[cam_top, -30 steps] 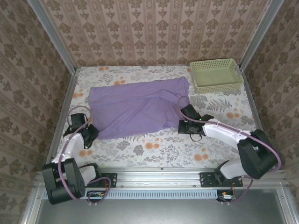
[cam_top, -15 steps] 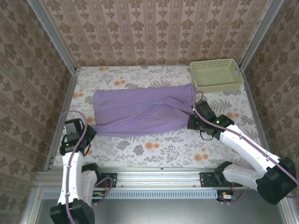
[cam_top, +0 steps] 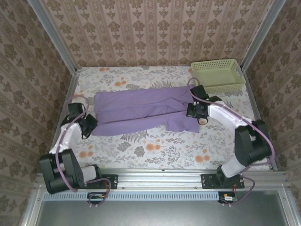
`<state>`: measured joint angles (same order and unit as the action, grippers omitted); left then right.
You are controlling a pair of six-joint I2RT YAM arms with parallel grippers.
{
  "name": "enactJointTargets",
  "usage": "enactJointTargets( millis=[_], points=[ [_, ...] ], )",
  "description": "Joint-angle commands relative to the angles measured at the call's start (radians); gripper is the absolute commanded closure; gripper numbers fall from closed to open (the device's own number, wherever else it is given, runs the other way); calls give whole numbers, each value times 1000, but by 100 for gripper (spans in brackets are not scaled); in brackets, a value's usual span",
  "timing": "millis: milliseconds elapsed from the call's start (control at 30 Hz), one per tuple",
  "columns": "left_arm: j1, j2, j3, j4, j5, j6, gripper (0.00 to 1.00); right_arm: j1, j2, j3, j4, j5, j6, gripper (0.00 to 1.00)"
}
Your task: Fold the inside-out t-shirt
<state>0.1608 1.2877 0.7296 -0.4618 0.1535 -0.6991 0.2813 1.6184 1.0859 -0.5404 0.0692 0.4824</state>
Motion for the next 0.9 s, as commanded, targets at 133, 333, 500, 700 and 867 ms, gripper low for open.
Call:
enactJointTargets(
  millis=[133, 333, 500, 700, 867],
  points=[
    [-68, 175, 126, 32, 3, 39, 100, -28, 13, 61, 10, 18, -76, 56],
    [-93, 158, 112, 39, -38, 38, 100, -29, -210, -202, 52, -79, -28, 46],
    [-93, 162, 97, 57, -31, 33, 100, -35, -248, -313, 71, -52, 3, 44],
    [-94, 162, 87, 64, -19, 33, 100, -43, -138, -328, 164, -145, 23, 50],
    [-95, 142, 73, 77, 4, 46, 100, -35, -137, -342, 167, -112, 40, 63]
  ],
)
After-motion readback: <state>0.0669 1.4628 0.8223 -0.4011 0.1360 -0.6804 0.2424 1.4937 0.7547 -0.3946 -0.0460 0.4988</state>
